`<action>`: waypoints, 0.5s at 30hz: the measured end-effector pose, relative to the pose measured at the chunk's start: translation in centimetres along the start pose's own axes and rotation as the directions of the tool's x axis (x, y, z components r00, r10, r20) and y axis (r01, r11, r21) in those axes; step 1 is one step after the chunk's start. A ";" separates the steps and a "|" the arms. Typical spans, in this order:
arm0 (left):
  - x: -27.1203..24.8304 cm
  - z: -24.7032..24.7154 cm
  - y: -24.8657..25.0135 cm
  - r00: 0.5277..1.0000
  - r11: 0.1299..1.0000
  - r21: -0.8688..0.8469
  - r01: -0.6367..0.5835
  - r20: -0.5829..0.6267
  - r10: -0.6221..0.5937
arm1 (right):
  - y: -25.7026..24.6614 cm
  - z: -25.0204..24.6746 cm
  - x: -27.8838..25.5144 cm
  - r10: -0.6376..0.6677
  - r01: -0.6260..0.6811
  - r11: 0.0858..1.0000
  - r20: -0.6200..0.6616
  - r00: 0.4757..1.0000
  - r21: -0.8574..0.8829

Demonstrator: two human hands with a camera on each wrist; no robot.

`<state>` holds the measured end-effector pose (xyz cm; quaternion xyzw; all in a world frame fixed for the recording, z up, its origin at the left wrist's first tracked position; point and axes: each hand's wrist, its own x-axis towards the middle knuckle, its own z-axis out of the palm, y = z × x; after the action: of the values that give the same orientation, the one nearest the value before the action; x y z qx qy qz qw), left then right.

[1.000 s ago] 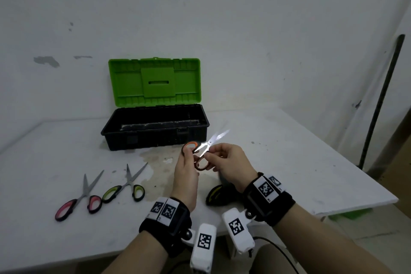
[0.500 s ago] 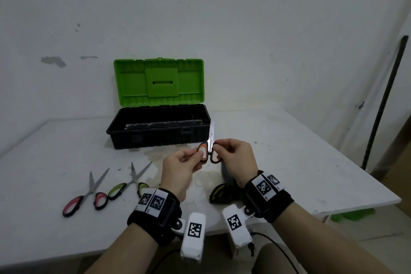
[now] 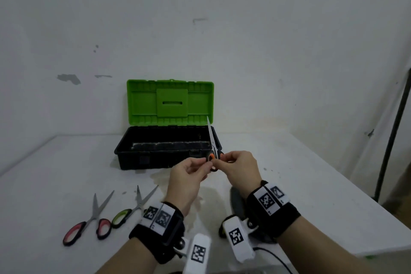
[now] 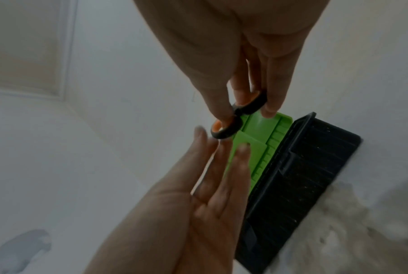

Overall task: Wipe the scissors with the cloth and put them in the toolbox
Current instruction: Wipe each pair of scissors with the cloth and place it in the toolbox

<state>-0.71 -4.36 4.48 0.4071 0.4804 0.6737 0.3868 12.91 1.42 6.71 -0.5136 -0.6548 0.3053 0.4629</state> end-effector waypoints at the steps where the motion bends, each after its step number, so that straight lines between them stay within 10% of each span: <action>1: 1.4 -1.0 0.5 1.000 0.997 0.067 -0.031 0.007 0.030 | -0.2 -0.2 1.2 -0.002 0.002 1.000 -0.018 1.000 0.005; 9: 15.7 -14.4 2.5 0.980 0.742 0.667 -0.068 -0.096 0.177 | -1.8 1.7 12.1 0.020 -0.023 0.989 -0.022 1.000 -0.147; 15: 21.4 -21.7 -0.5 0.984 0.510 0.846 0.156 -0.179 -0.005 | -1.1 9.8 16.6 0.174 -0.067 0.852 0.160 0.972 -0.519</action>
<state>-28.49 8.06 3.28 0.4688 0.7964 0.3597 0.1285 2.74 17.68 8.72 -0.6242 -0.7219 0.2000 0.2218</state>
